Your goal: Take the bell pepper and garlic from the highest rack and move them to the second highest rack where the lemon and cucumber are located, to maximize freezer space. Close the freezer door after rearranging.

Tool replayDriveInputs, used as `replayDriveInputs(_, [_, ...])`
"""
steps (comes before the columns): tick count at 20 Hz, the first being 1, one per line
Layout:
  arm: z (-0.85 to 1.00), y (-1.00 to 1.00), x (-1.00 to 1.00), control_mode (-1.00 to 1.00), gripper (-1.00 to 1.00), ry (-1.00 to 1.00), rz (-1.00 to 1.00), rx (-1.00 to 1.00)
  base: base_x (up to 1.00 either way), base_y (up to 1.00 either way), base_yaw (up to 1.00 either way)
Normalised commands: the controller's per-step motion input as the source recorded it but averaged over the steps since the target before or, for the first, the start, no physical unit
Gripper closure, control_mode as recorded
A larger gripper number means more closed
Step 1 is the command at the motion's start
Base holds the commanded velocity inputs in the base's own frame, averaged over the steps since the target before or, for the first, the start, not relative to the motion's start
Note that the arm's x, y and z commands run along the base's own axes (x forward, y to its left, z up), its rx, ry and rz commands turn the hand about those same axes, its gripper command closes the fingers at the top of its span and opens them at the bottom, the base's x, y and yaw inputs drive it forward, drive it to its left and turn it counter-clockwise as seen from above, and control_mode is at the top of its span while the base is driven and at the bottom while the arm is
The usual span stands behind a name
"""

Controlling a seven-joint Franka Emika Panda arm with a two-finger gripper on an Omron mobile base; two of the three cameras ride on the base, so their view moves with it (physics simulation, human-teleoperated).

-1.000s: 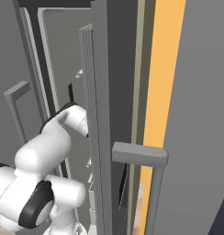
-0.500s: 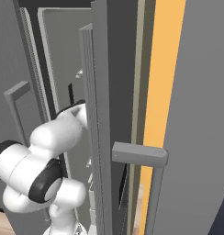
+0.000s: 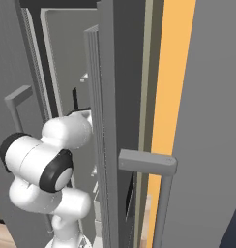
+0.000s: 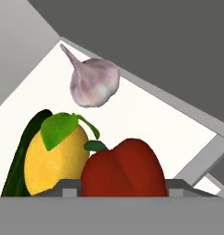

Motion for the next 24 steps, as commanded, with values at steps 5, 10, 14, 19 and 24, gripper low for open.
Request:
replayDriveInputs(5, [-0.12, -0.14, 0.56, -1.0, 1.0, 0.04, -0.05, 0.06, 0.0, 0.0, 0.0])
replayDriveInputs(10, [-0.23, -0.12, 0.5, -1.0, 1.0, 0.01, -0.03, 0.05, 0.0, 0.0, 0.0])
replayDriveInputs(14, [-0.09, -0.04, 0.37, -1.0, 1.0, -0.01, 0.0, 0.01, 0.0, 0.0, 0.0])
replayDriveInputs(19, [-0.18, 0.04, 0.1, -1.0, -1.0, -0.04, 0.0, 0.0, 0.0, 0.0, 0.0])
replayDriveInputs(24, [-0.19, 0.04, -0.04, -1.0, -1.0, -0.09, -0.03, -0.03, 0.0, 0.0, 0.0])
